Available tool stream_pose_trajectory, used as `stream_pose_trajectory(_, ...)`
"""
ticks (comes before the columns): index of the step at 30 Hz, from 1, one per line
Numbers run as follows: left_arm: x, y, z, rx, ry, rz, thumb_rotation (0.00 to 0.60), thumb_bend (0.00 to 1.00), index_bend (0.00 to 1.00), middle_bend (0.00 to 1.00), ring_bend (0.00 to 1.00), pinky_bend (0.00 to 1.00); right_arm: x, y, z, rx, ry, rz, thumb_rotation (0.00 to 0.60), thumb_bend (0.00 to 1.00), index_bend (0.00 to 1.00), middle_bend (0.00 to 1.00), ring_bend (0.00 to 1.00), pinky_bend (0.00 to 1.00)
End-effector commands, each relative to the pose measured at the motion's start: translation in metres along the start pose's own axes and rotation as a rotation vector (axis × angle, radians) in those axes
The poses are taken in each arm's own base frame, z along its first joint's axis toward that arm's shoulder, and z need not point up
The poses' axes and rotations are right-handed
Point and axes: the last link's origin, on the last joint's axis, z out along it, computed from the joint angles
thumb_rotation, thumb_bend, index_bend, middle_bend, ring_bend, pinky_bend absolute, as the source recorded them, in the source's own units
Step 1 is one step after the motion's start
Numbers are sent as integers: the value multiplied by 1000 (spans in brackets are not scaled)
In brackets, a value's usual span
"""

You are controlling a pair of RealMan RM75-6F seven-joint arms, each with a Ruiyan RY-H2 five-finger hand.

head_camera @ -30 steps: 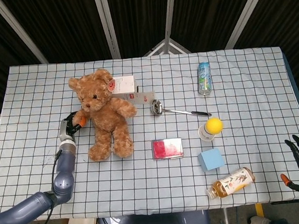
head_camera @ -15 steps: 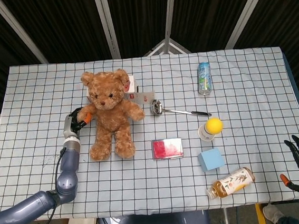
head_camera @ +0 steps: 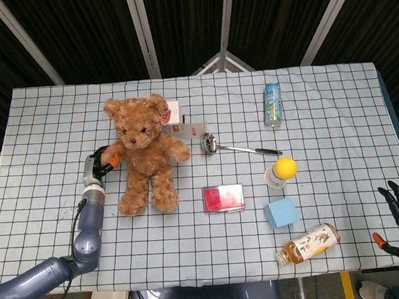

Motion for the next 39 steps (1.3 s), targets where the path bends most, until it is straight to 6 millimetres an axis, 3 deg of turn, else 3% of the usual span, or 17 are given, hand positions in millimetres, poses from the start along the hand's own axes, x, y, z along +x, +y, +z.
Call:
stream_pose_trajectory(1, 6, -9, 4, 25, 15, -4, 600, 666, 567, 477, 44, 0, 0, 0, -1, 1, -1, 0, 600, 217, 117, 61, 73, 0)
stream_pose_trajectory(8, 2, -4, 8, 20, 8, -16, 600, 666, 568, 478, 44, 0, -1, -1, 0, -1, -2, -3, 600, 218, 117, 61, 73, 0)
stream_pose_trajectory(18, -17, 12, -6, -41, -31, 9, 600, 666, 569, 479, 44, 0, 1, 1, -1, -3, 5, 0, 600, 218, 117, 62, 73, 0)
stream_pose_trajectory(32, 1, -2, 1, 3, 20, 24, 600, 667, 570, 478, 44, 0, 0, -1, -1, 2, 0, -3, 600, 218, 117, 62, 73, 0)
stream_pose_trajectory(39, -4, -1, 1, -2, 10, 24, 600, 668, 570, 477, 44, 0, 0, -1, -1, 3, -1, -5, 600, 217, 117, 62, 73, 0)
